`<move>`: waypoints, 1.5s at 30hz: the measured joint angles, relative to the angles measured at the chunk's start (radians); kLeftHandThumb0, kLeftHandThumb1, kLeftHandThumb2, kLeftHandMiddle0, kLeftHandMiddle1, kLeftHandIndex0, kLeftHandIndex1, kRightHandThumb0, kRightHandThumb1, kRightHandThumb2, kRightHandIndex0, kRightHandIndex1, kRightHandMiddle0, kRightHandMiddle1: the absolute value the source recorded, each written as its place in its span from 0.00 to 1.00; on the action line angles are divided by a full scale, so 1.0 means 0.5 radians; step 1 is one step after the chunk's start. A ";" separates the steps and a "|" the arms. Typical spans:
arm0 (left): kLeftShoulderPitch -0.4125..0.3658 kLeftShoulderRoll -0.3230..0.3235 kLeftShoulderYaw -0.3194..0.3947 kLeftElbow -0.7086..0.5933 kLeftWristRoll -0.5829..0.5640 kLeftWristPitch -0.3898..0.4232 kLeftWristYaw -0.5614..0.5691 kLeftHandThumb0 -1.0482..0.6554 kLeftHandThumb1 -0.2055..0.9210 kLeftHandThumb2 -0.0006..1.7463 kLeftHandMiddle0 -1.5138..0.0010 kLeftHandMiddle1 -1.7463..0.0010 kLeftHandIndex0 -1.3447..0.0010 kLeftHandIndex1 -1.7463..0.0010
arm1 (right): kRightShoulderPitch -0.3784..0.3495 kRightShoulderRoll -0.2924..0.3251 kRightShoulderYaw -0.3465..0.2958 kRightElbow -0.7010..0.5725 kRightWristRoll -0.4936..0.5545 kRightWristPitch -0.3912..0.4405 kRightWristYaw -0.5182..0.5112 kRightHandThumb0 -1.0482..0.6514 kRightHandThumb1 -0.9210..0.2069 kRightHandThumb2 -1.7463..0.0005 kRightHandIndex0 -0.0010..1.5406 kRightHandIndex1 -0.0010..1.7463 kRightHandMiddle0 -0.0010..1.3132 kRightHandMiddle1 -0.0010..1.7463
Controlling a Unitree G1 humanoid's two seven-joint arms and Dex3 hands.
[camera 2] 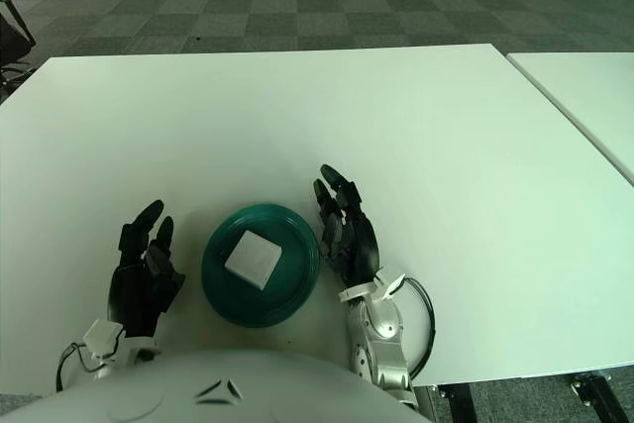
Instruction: Put the charger into the plate.
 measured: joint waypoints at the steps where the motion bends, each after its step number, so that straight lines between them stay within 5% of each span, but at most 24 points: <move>1: -0.001 -0.001 -0.001 0.000 0.012 0.004 0.005 0.08 1.00 0.60 0.80 1.00 1.00 0.62 | 0.004 -0.014 0.002 -0.018 -0.020 0.023 -0.009 0.11 0.00 0.59 0.07 0.00 0.00 0.29; 17: 0.004 -0.002 -0.021 -0.036 0.040 0.014 0.021 0.08 1.00 0.60 0.80 1.00 1.00 0.59 | 0.006 -0.092 0.028 -0.190 -0.270 0.290 -0.147 0.13 0.00 0.54 0.06 0.00 0.00 0.25; 45: -0.009 -0.002 -0.027 -0.036 0.089 0.014 0.028 0.08 1.00 0.61 0.81 1.00 1.00 0.60 | -0.113 -0.127 -0.109 0.019 -0.306 0.071 -0.234 0.15 0.00 0.53 0.09 0.01 0.00 0.25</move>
